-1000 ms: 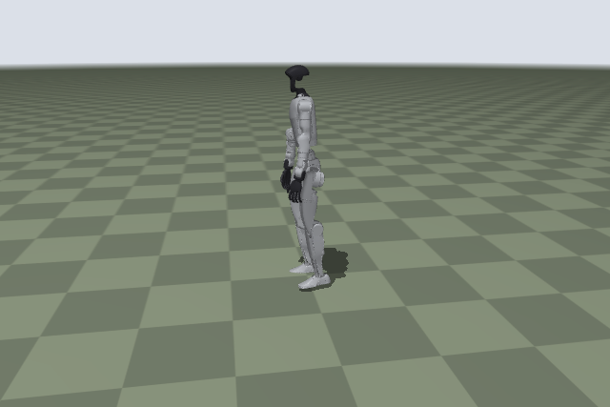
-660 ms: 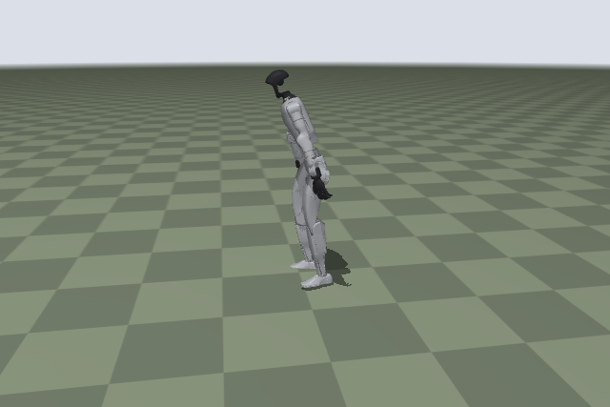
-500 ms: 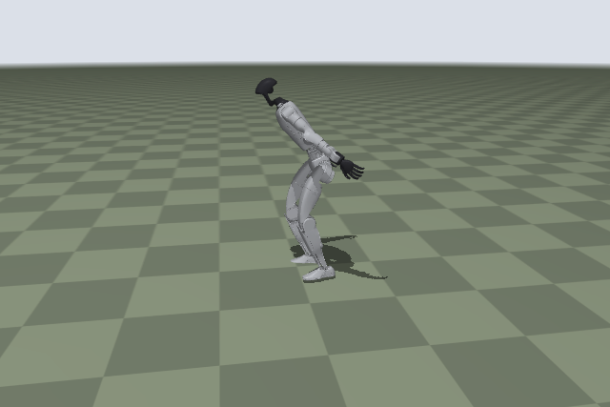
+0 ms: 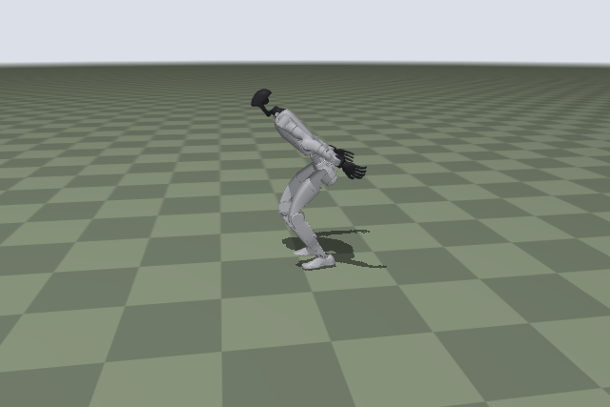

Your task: Upper body actions

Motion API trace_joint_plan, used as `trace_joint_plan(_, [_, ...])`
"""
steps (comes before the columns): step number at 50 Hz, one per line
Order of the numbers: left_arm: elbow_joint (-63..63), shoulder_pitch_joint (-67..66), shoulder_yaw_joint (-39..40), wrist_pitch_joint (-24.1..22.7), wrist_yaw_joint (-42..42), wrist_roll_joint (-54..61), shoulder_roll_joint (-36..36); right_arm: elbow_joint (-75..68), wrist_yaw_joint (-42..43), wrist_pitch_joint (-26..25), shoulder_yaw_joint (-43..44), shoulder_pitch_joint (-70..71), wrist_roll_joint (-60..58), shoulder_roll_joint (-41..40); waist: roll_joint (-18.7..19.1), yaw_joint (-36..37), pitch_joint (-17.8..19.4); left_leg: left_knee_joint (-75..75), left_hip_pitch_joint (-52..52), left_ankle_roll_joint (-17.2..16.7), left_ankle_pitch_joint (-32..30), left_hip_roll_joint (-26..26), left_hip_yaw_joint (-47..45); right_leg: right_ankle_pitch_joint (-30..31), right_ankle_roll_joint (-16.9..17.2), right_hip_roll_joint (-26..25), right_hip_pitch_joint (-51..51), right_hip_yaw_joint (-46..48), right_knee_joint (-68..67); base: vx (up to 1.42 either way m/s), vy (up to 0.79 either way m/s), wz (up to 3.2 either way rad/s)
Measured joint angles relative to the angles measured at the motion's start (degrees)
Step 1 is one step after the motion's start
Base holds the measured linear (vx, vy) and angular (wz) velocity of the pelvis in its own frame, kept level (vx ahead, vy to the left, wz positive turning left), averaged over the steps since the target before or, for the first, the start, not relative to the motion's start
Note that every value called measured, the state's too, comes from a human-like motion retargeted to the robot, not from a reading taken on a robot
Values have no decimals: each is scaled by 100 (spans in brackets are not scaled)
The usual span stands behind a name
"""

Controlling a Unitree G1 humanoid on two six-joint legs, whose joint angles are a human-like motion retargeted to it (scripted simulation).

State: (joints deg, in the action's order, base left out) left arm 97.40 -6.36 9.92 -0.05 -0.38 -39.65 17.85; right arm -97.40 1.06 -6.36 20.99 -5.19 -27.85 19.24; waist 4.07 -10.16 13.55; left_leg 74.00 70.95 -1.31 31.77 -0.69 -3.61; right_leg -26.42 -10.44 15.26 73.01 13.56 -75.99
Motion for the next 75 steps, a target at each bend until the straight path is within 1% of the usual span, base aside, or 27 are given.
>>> trace_joint_plan(3, [-222,458,-240,-194,-474,-132,67,0,-492,180,-388,546,111,-116,9,-4,-237,-849,-850,-88,-261,-12,99,162,199,-175,-820,-141,764,31,-4,-6])
trace_joint_plan(5, [-749,612,-462,-336,-283,-154,114,0,-853,597,-668,767,-3,-164,-23,69,-401,-1628,-1689,-96,-464,-51,139,344,319,-187,-1634,-127,1425,46,-7,-7])
trace_joint_plan(8, [-1334,656,-547,-661,334,-247,69,0,-578,797,-758,692,-330,-211,-75,296,-738,-3276,-3309,7,-1111,-215,234,1091,605,-291,-3236,25,2999,63,-9,-9])
trace_joint_plan(10, [-1425,658,-589,-867,491,-230,8,0,-151,805,-698,532,-435,-277,-101,365,-954,-4550,-4427,44,-2167,-271,171,2337,886,-415,-4386,226,4311,60,-4,17])
trace_joint_plan(12, [-1439,580,-442,-1080,336,-367,-43,0,46,844,-360,403,-569,-392,-78,248,-1103,-5584,-5221,-340,-4250,16,-15,4439,1367,-412,-5269,459,5527,51,-4,54])
trace_joint_plan(13, [-1430,512,-333,-1227,325,-437,-61,0,74,970,-166,351,-622,-432,-204,215,-1070,-6042,-5596,-625,-5437,6,-61,5341,1803,-259,-5655,364,5911,39,-5,-14])
trace_joint_plan(15, [-1372,420,-210,-1476,493,-406,-48,0,150,1298,-98,326,-451,-460,-246,424,-682,-5584,-5893,-1363,-6177,300,-74,5642,2542,-524,-6226,-172,5858,17,-8,-126])
trace_joint_plan(17, [-1254,429,-40,-1888,919,-352,11,0,438,1830,-263,466,16,-596,-313,529,-827,-6865,-6305,-1296,-6161,488,-474,5642,2544,-618,-6319,614,6527,-23,-12,-92])
trace_joint_plan(18, [-1224,494,44,-1924,1019,-361,-13,0,548,1876,-237,602,129,-598,-410,365,-769,-6971,-6372,-1080,-6115,381,-442,5642,2544,-517,-6390,566,6446,-17,7,4])
trace_joint_plan(22, [-860,399,303,-1676,832,-240,-51,0,618,1701,-310,763,214,-729,-503,222,-638,-6478,-6469,-1061,-6177,216,-41,5642,2261,-530,-6700,322,6072,8,12,-28])
trace_joint_plan(26, [-687,471,169,-1491,132,-147,-4,0,352,1769,-321,870,-111,-715,-484,101,-651,-6628,-6468,-1005,-6177,169,-30,5642,2500,-567,-6876,133,6565,-1,15,16])
trace_joint_plan(28, [-774,507,182,-1366,63,-253,-74,0,389,1702,-252,936,-181,-662,-417,236,-632,-6621,-6385,-851,-6177,247,-182,5407,2468,-532,-6994,288,7060,3,14,-31])
trace_joint_plan(30, [-932,402,146,-1365,206,-320,-148,0,478,1711,-294,903,-162,-603,-356,444,-521,-5912,-6238,-777,-6177,356,-126,5613,2485,-517,-7096,232,7027,17,8,-34])
trace_joint_plan(32, [-1097,309,113,-1448,431,-307,-170,0,524,1726,-448,946,-60,-608,-565,327,-895,-5961,-6071,-154,-3661,-261,632,3877,2033,-407,-6514,-83,6502,19,1,10])
trace_joint_plan(33, [-1132,182,125,-1450,528,-323,-187,0,514,1591,-609,905,25,-692,-577,370,-1110,-5182,-5674,220,-2617,-211,313,2498,1407,-487,-6117,223,5746,27,-5,-6])
trace_joint_plan(35, [-1172,144,191,-1073,334,-493,-381,0,108,934,-873,938,208,-876,-483,159,-1057,-4072,-5161,549,-1770,-779,901,1259,571,-763,-5634,316,4709,20,-6,5])
trace_joint_plan(37, [-1059,263,463,-425,-546,-649,-650,0,-1092,343,-960,1077,102,-1016,-639,481,-1168,-3787,-4706,128,-1982,-497,780,1237,881,-590,-5159,-388,4042,-4,0,-25])
trace_joint_plan(38, [-900,265,396,-561,-763,-399,-678,0,-1332,500,-1013,1036,49,-1049,-518,280,-1169,-3883,-4723,7,-1970,-66,729,1253,991,-496,-5037,-269,3862,-14,10,80])
trace_joint_plan(39, [-815,256,348,-712,-845,-219,-708,0,-1362,685,-1024,1005,-81,-1075,-487,189,-1230,-4114,-4864,115,-1908,-68,591,1365,1070,-462,-5138,-169,4132,-23,15,113])
trace_joint_plan(40, [-765,240,311,-870,-858,-74,-738,0,-1287,883,-1014,980,-250,-1097,-499,154,-1321,-4413,-5066,339,-1821,-286,407,1523,1134,-460,-5351,-80,4627,-21,13,37])
trace_joint_plan(45, [-881,76,-6,-1146,295,-200,-819,0,144,1080,-1210,803,-943,-985,-578,567,-1349,-5811,-5704,46,-2447,-26,17,2025,1445,-426,-6025,-216,6073,-4,13,-49])
trace_joint_plan(49, [-849,83,-55,-1165,1082,-493,-778,0,583,1041,-1298,718,-1209,-859,-484,433,-1410,-6444,-6068,434,-2573,-206,108,2146,1370,-447,-6418,519,6699,3,6,14])
trace_joint_plan(52, [-721,307,-76,-806,533,-620,-695,0,16,591,-1280,809,-1175,-842,-561,544,-1394,-6544,-6041,520,-2696,-331,158,2311,1337,-489,-6336,188,6788,-5,0,-32])
trace_joint_plan(55, [-718,512,-187,-554,-457,-662,-625,0,-429,600,-1185,921,-957,-835,-569,632,-1286,-6659,-6072,508,-2782,-351,144,2419,1420,-358,-6303,346,6774,-15,4,-12])
trace_joint_plan(57, [-762,600,-270,-638,-610,-533,-585,0,-387,805,-1225,1016,-817,-816,-540,630,-1237,-6789,-6110,503,-2815,-341,91,2464,1424,-362,-6258,369,6783,-13,3,-4])
trace_joint_plan(68, [-723,946,-248,-579,-289,-808,-360,507,-27,986,-1442,1647,-1169,-827,-475,400,-777,-6555,-5444,304,-2282,-276,9,2272,1553,-306,-5501,215,6449,-18,-4,5])
trace_joint_plan(75, [-271,1033,-101,-518,-366,-649,15,705,188,1229,-1520,1701,-1115,-420,-344,289,-324,-5105,-4039,106,-1733,-64,143,1667,1512,-72,-4236,282,5158,-26,-12,23])
